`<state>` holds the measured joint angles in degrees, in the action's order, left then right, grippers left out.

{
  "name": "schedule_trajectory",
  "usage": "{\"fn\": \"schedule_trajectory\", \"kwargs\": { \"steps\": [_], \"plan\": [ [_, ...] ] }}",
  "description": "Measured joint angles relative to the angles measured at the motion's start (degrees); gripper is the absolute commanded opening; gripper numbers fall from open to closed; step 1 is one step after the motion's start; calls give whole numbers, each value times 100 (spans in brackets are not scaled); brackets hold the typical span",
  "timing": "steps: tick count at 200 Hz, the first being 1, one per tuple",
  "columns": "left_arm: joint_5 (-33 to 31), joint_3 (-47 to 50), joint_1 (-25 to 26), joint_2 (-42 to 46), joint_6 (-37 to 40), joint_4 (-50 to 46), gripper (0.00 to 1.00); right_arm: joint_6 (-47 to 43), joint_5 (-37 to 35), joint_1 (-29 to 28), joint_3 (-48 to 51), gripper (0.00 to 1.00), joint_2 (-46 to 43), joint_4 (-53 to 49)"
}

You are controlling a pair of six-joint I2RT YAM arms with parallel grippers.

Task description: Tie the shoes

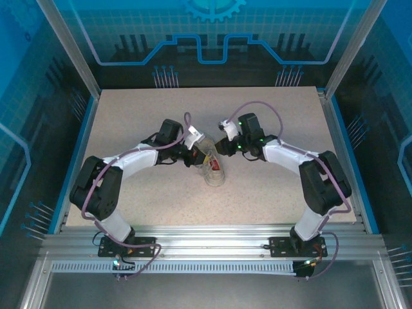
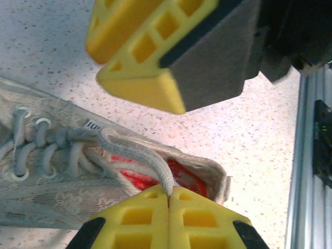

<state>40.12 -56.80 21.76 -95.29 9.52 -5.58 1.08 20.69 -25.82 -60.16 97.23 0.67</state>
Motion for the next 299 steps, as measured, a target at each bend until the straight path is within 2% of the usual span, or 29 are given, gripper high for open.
{"fn": "schedule_trajectory", "kwargs": {
  "steps": [28,63,114,153,225,244,262,299],
  "plan": [
    [256,-216,-50,-81,11,-234,0,-297,85,168,680,36,-614,472],
    [476,-459,-61,-203,129,-601,0,-1189,81,138,1714,37,-1276,1290],
    [704,-780,-61,-363,317,-1147,0,-3095,-481,-601,2155,37,-1397,2057],
    [839,-964,-72,-459,442,-1386,0,-3991,-905,-970,2127,33,-1309,2385],
    [955,-1080,-142,-529,472,-1580,0,-4483,-1244,-1064,2061,24,-1027,2389],
    [975,-1113,-153,-529,533,-1631,0,-4518,-1287,-1064,2061,14,-960,2409],
    [984,-1123,-153,-529,560,-1663,0,-4474,-1331,-1078,2061,0,-911,2476],
    [988,-1123,-153,-529,557,-1635,0,-4282,-1427,-1091,2061,0,-916,2697]
  ]
}}
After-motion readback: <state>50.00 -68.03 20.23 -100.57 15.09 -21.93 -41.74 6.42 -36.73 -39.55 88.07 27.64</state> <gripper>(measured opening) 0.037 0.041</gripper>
